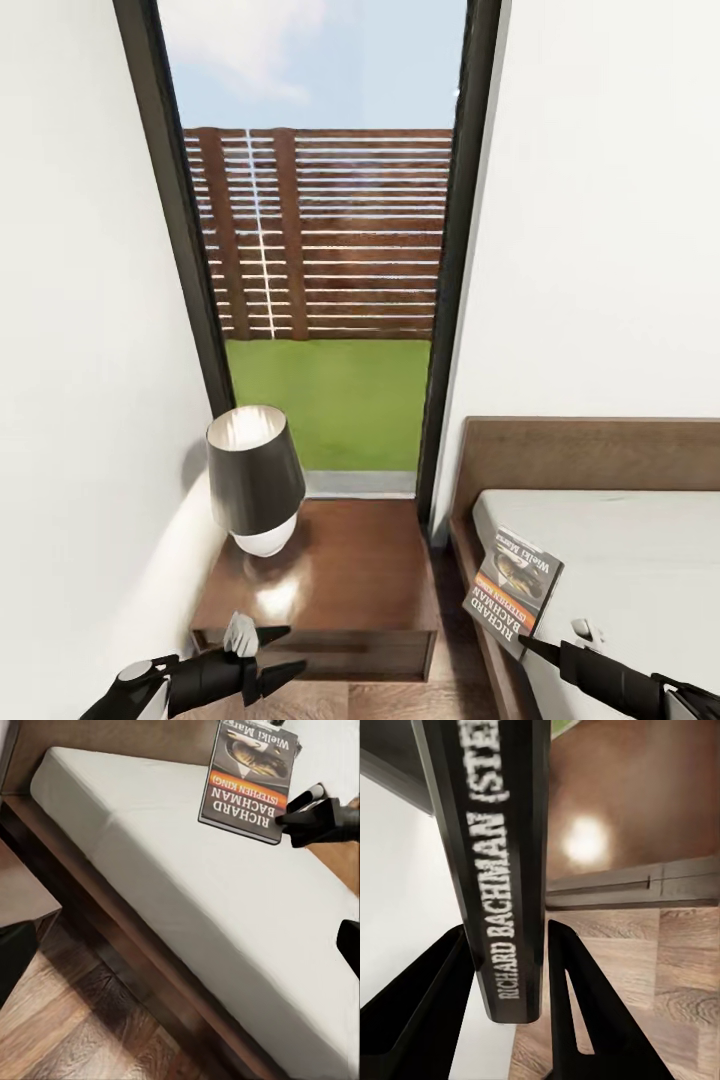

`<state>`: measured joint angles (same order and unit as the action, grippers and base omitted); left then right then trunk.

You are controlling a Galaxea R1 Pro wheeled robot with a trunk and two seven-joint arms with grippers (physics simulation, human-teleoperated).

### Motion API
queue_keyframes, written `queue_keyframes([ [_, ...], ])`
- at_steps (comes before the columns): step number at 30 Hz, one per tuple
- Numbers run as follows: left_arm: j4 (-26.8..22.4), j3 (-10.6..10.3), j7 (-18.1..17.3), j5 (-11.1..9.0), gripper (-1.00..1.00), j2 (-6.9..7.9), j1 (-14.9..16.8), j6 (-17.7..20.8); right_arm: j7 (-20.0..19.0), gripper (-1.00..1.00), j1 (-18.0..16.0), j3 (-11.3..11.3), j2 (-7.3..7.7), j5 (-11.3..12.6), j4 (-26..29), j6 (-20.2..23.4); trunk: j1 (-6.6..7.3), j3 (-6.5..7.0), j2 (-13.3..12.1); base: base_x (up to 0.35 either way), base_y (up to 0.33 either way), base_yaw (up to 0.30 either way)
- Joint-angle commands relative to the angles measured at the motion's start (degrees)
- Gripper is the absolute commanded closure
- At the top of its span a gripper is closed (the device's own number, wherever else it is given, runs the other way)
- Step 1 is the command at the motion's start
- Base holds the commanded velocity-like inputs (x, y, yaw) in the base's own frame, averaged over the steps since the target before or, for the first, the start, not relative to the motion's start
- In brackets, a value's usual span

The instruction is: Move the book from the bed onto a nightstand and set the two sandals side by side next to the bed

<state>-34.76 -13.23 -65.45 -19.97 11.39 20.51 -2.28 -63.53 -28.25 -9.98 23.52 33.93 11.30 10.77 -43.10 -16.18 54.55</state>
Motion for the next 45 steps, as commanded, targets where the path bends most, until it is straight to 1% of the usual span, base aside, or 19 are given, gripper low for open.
queue_keyframes([
  [1, -0.1, -0.3, -2.1, -0.5, -1.00, 0.11, 0.1, 0.2, -0.1, 1.00, 0.0, -0.2, 0.04, 0.7, 0.0, 0.6, -0.03, -0.07, 0.1, 0.174, 0.000, 0.000],
  [3, -0.6, 0.0, -4.3, -0.6, -1.00, 0.12, 0.1, 1.3, 0.0, 1.00, 0.0, -0.2, 0.04, 0.7, 0.0, 0.6, -0.03, -0.07, 0.1, 0.095, 0.000, 0.000],
  [5, -2.9, 0.5, -5.3, -0.9, -1.00, 0.06, 0.1, 3.2, 0.0, 1.00, 0.0, -0.2, 0.04, 0.7, 0.0, 0.6, -0.03, -0.07, 0.1, 0.039, 0.000, 0.000],
  [6, -3.9, 0.6, -5.5, -1.2, -1.00, 0.04, 0.1, 4.1, 0.0, 1.00, 0.0, -0.2, 0.04, 0.7, 0.0, 0.6, -0.03, -0.07, 0.1, 0.024, 0.000, 0.000],
  [8, -7.2, 0.8, -5.9, -2.3, -1.00, -0.09, 0.1, 7.2, 0.0, 1.00, 0.0, -0.3, 0.04, 0.7, 0.0, 0.6, -0.03, -0.07, 0.1, 0.012, 0.000, 0.000],
  [11, -9.9, 0.8, -6.0, -3.1, -1.00, -0.58, 0.1, 8.8, 0.0, 1.00, 0.0, -0.3, 0.01, 0.7, 0.0, 0.6, -0.03, -0.07, 0.1, 0.003, 0.000, 0.000],
  [16, -11.3, 0.9, -5.7, -3.9, -1.00, -0.80, 0.1, 9.2, 0.0, 1.00, 0.0, -0.3, 0.02, 0.7, 0.0, 0.6, -0.03, -0.07, 0.1, 0.001, 0.000, 0.000],
  [21, -11.1, 0.8, -5.1, -4.0, -1.00, -0.68, -0.1, 9.1, -0.3, 1.00, 0.0, -0.2, 0.04, 0.7, 0.0, 0.7, -0.03, -0.07, 0.1, 0.000, 0.000, 0.000],
  [23, -11.1, 0.7, -4.3, -4.0, -1.00, -0.67, -0.1, 9.1, -0.5, 1.00, 0.0, -0.2, 0.04, 0.7, 0.3, 1.0, -0.03, -0.07, 0.1, 0.000, 0.000, 0.000],
  [26, -11.0, 0.7, -3.2, -3.9, -1.00, -0.72, -0.1, 9.1, -1.2, 1.00, 0.0, -0.2, 0.07, 0.8, 1.5, 1.3, -0.03, -0.07, 0.1, 0.000, 0.000, 0.000],
  [28, -11.0, 0.6, -2.7, -3.9, -1.00, -0.78, -0.1, 9.1, -3.0, 1.00, 0.0, -0.1, 0.13, 1.0, 4.0, 1.8, -0.03, -0.07, 0.1, 0.000, 0.000, 0.000],
  [31, -11.0, 0.5, -2.4, -3.9, -1.00, -0.88, -0.1, 9.1, -4.8, 1.00, 0.0, -0.1, 0.36, 1.2, 8.2, 3.9, -0.03, -0.07, 0.1, 0.000, 0.000, 0.000],
  [33, -10.9, 0.5, -2.3, -3.9, -1.00, -0.91, -0.1, 9.1, -5.4, 1.00, 0.0, -0.1, 0.52, 1.2, 10.8, 7.3, -0.03, -0.07, 0.1, 0.000, 0.000, 0.000],
  [37, -10.9, 0.5, -2.2, -3.9, -1.00, -0.92, -0.1, 9.0, -5.8, 1.00, 0.0, -0.1, 0.63, 1.3, 12.8, 11.3, -0.03, -0.07, 0.1, 0.000, 0.000, 0.000],
  [41, -10.9, 0.5, -2.2, -3.9, -1.00, -0.93, -0.1, 9.0, -6.2, 1.00, 0.0, 0.1, 0.65, 1.3, 13.6, 12.3, -0.03, -0.07, 0.1, 0.000, 0.000, 0.000],
  [43, -10.9, 0.5, -2.2, -3.9, -1.00, -0.93, -0.1, 9.0, -7.3, 1.00, 0.0, 0.1, 0.65, 1.4, 14.4, 13.1, -0.03, -0.07, 0.1, 0.000, 0.000, 0.000],
  [45, -10.9, 0.5, -2.2, -3.9, -1.00, -0.93, -0.1, 9.0, -9.2, 1.00, 0.0, 0.1, 0.60, 1.3, 15.6, 16.0, -0.03, -0.07, 0.1, 0.000, 0.000, 0.000],
])
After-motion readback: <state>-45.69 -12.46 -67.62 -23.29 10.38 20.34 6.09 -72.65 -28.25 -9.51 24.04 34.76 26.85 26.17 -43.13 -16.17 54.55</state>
